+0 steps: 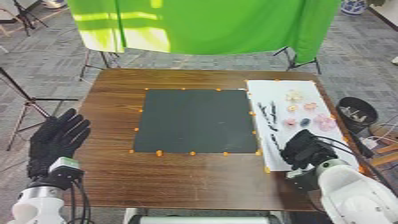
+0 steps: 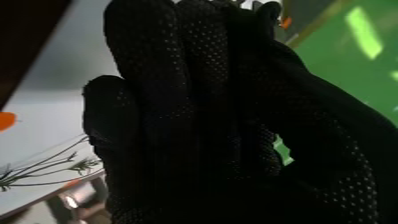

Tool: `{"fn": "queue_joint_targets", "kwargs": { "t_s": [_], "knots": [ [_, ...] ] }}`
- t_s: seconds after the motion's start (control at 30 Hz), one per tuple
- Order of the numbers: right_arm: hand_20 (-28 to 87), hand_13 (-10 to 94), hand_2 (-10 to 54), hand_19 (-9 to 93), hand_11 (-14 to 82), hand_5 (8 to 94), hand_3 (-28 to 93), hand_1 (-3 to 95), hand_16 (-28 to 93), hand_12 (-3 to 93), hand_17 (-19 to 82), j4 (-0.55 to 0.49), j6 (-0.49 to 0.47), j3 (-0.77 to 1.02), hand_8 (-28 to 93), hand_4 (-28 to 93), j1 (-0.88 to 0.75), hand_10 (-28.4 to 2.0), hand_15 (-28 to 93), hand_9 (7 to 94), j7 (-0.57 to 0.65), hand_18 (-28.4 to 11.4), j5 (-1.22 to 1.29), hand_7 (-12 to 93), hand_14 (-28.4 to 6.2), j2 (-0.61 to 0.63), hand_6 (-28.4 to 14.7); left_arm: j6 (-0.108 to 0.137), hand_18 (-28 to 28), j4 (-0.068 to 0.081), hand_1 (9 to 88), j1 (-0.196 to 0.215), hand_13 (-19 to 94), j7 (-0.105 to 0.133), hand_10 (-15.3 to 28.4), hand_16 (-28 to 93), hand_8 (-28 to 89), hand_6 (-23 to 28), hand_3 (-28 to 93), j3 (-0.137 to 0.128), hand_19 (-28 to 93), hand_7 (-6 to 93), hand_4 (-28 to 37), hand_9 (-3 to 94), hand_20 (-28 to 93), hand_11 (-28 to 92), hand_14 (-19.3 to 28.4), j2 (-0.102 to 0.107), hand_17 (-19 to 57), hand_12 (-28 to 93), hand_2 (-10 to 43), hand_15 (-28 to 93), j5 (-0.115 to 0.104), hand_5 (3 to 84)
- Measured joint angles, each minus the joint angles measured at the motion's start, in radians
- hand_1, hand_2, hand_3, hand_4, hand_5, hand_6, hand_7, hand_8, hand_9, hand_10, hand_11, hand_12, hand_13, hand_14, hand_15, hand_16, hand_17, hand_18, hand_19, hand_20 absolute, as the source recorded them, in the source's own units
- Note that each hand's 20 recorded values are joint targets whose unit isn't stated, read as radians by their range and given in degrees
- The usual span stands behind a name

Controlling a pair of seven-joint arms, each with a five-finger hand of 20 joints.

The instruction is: Arrange flowers

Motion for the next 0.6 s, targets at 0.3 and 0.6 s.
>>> {"fn": "queue_joint_targets", "kwargs": {
  "t_s": [0.3,0.6],
  "knots": [
    [16,94,-0.6,93,23.5,87.6,93,39.9,40,33.1,62,-0.016,0.038,-0.107,16,25,0.118,-13.1,32,93.7,0.026,-2.0,0.034,28,-7.1,-0.001,-3.3,0.003,15.8,-0.003,30.7,0.015,26,0.008,17.6,-10,-8,11.3,70,-0.008,39,15.3,-28.3,37.2,7,29,18.2,0.001,-6.2,10,12.8,42,-0.015,44.8],
    [19,94,0.5,93,24.3,87.4,93,39.1,40,32.8,62,0.08,0.06,-0.458,19,26,0.439,-13.4,33,93.7,0.062,-4.2,-0.038,28,-7.5,-0.07,-3.4,0.016,15.8,-0.006,30.5,0.018,26,0.01,17.6,-10,-8,11.4,70,-0.011,39,15.3,-28.3,37.3,7,29,18.2,0.013,-6.1,10,12.8,42,-0.024,44.9]
  ]
}}
